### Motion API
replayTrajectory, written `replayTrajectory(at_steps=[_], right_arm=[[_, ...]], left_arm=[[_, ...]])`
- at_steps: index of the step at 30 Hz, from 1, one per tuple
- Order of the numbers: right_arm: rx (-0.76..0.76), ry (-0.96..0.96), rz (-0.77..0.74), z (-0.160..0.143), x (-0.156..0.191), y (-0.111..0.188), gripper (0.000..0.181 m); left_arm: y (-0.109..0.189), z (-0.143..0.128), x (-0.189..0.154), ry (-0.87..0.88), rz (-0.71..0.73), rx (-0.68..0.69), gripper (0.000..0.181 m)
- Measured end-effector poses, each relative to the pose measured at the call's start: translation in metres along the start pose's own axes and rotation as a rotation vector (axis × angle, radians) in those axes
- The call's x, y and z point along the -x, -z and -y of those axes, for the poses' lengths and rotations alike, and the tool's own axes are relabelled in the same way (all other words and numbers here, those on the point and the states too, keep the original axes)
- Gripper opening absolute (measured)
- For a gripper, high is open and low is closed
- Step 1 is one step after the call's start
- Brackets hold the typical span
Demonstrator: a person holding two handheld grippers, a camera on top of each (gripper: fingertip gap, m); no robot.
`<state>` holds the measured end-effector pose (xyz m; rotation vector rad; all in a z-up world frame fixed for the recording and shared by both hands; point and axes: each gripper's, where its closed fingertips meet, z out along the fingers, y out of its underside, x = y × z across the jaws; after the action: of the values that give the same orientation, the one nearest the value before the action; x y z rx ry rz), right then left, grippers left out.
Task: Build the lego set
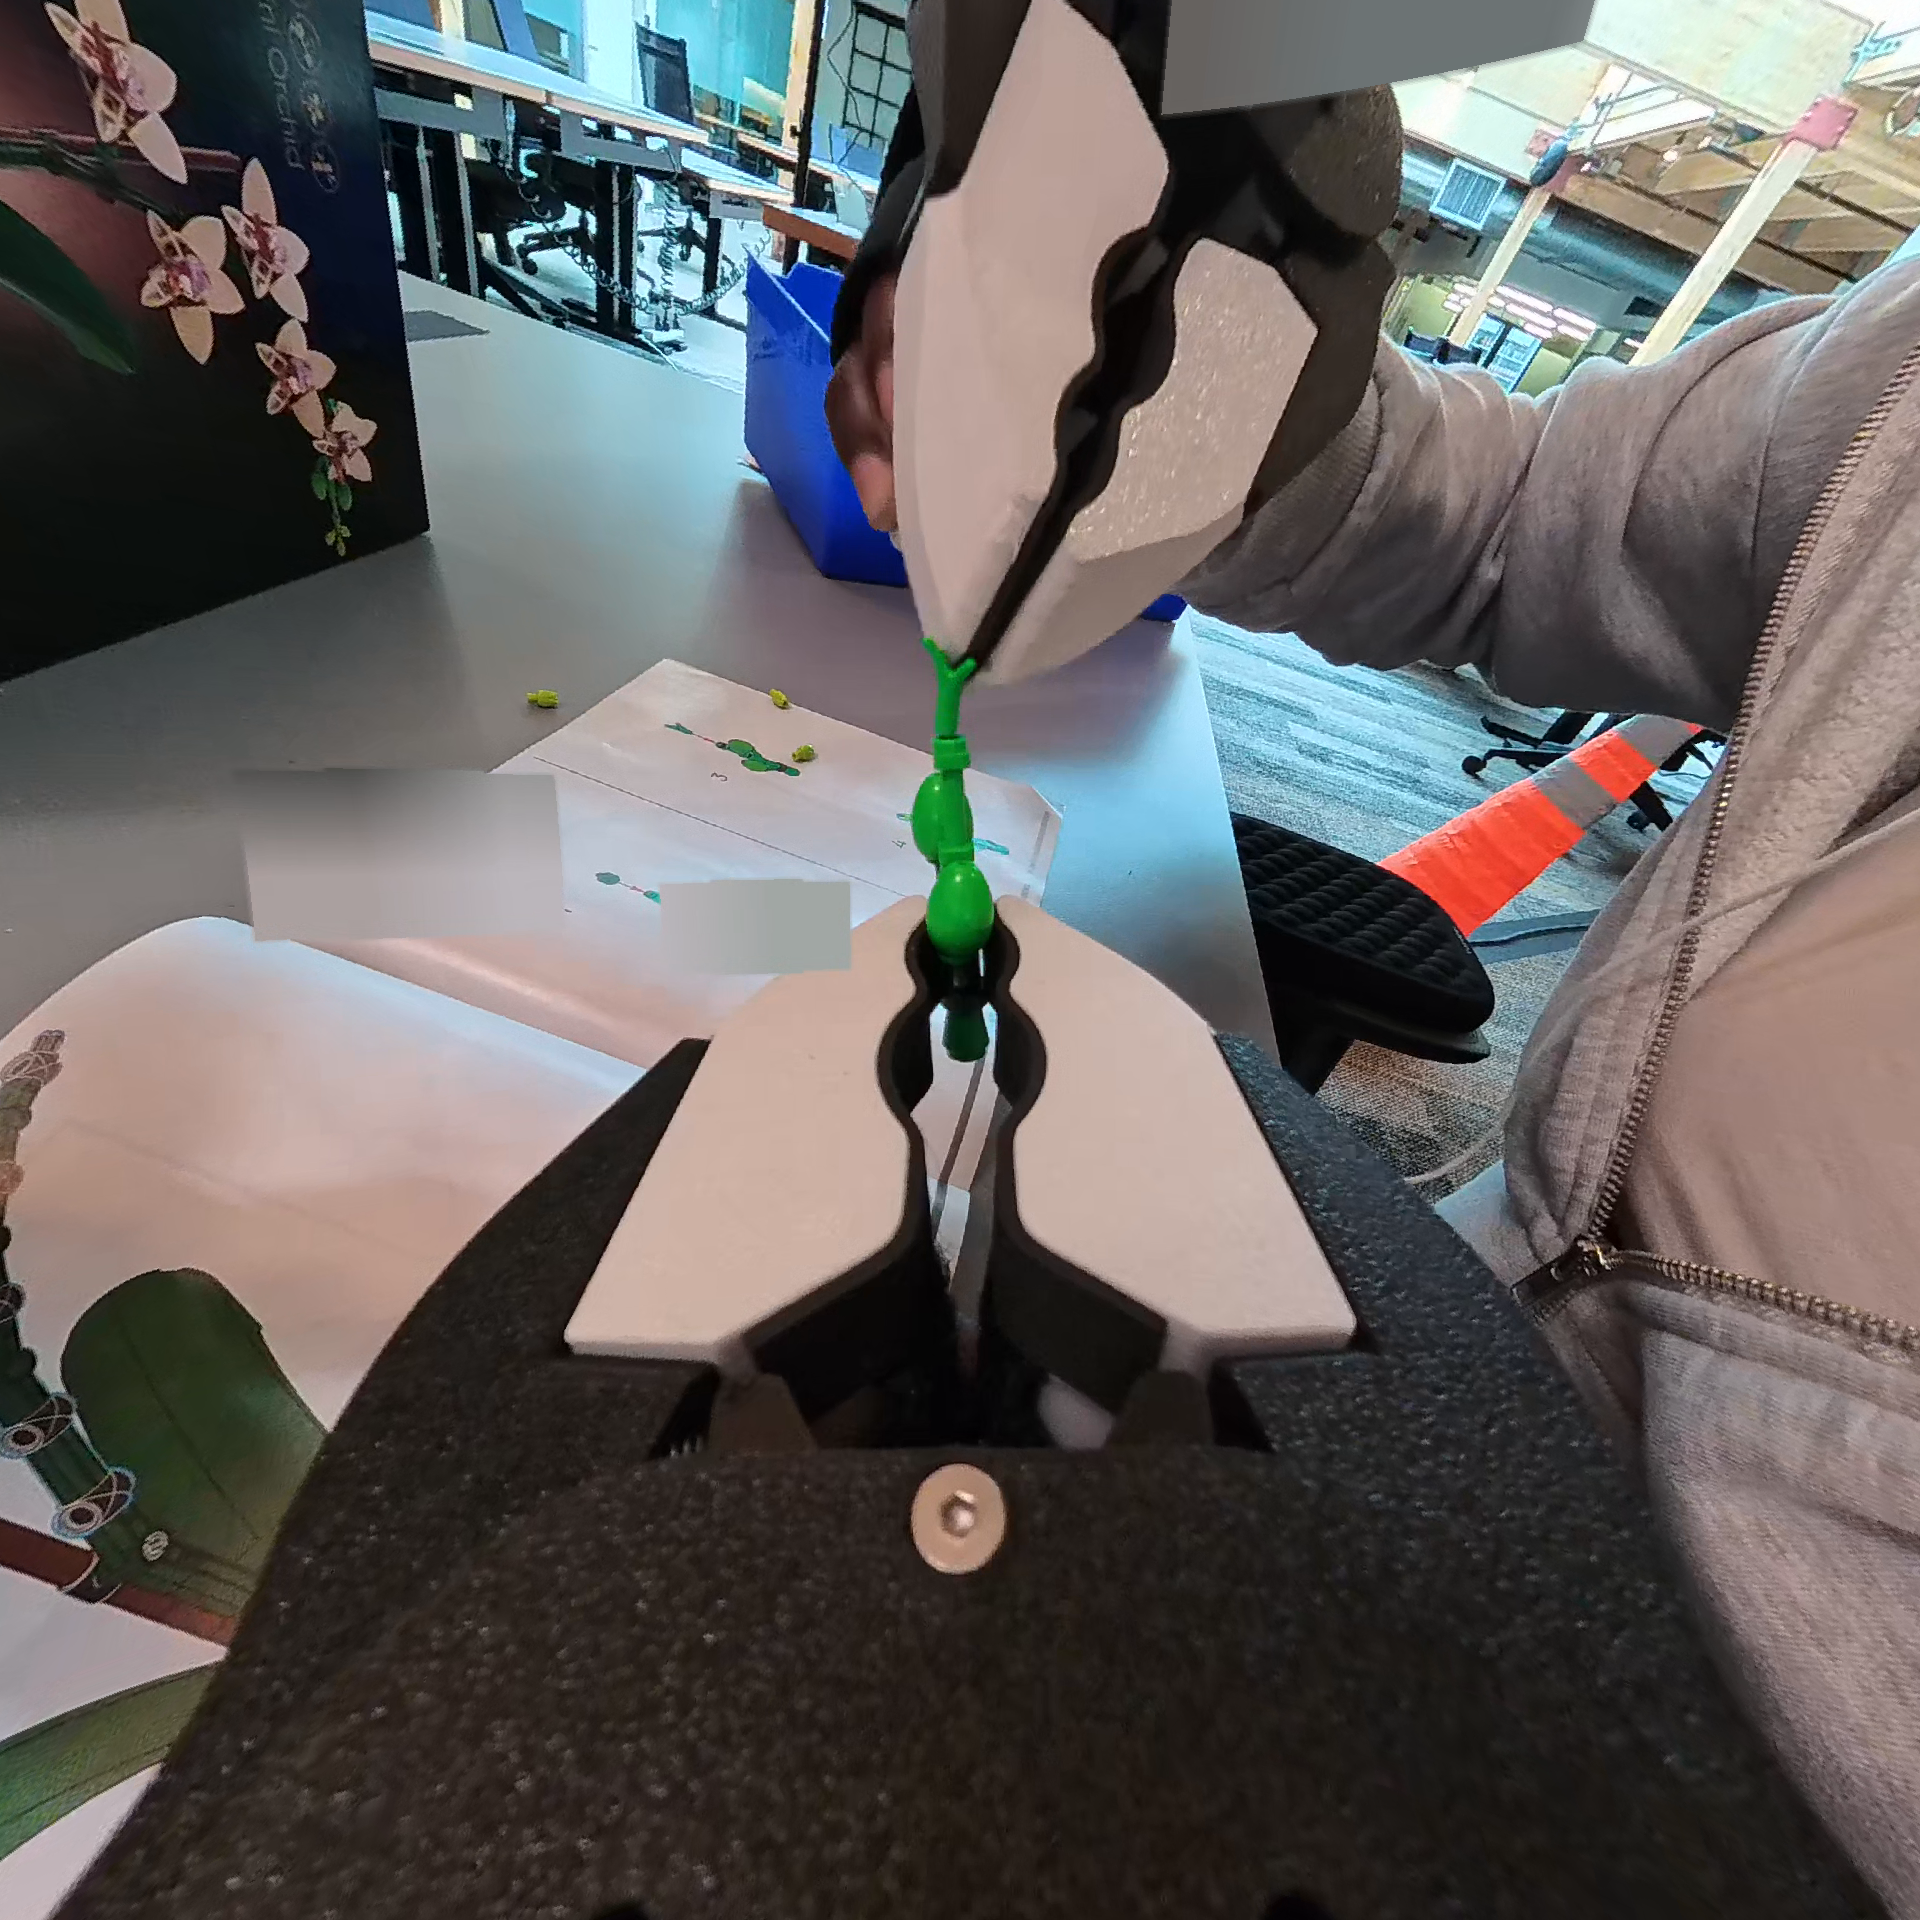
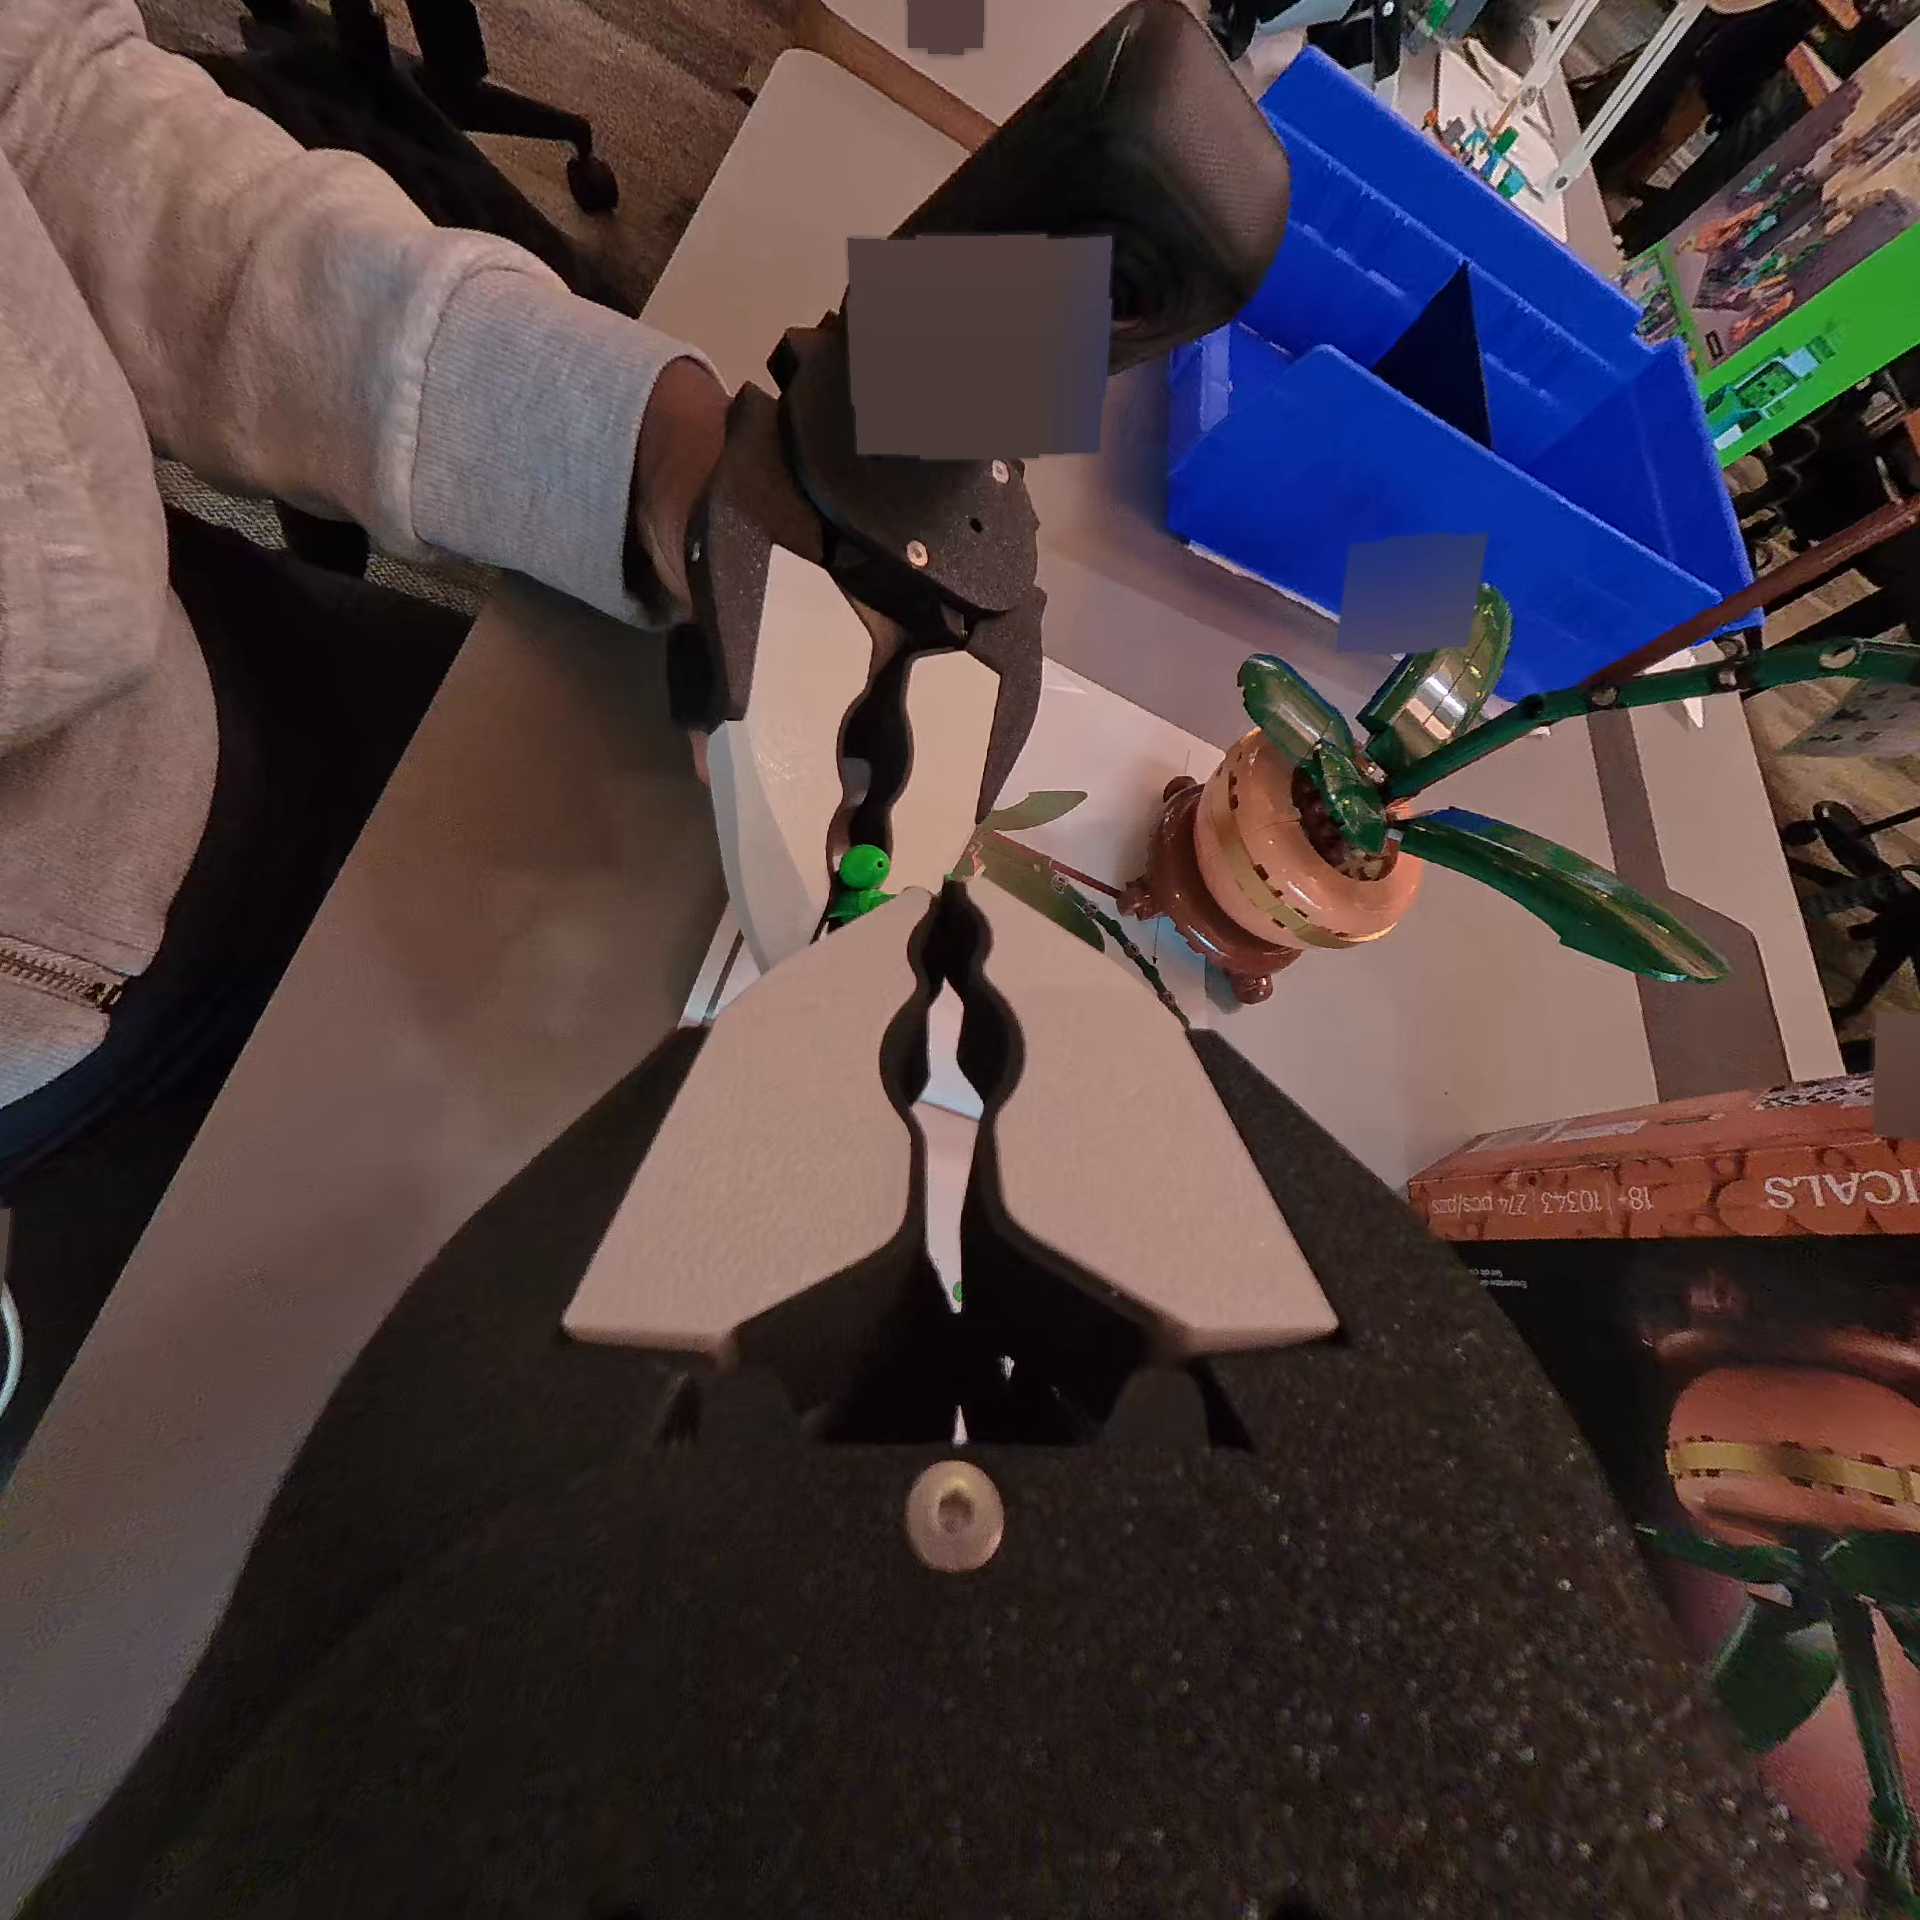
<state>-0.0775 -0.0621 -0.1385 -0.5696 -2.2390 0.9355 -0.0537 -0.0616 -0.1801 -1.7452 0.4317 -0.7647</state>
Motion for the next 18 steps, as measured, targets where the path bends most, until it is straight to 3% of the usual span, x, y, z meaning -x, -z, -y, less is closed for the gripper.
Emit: replayTrajectory(at_steps=[18], right_arm=[[-0.029, -0.093, 0.059, 0.0008, 0.004, -0.0001, 0.0]], left_arm=[[-0.0003, -0.0006, -0.0021, -0.016, -0.006, 0.003, 0.005]])
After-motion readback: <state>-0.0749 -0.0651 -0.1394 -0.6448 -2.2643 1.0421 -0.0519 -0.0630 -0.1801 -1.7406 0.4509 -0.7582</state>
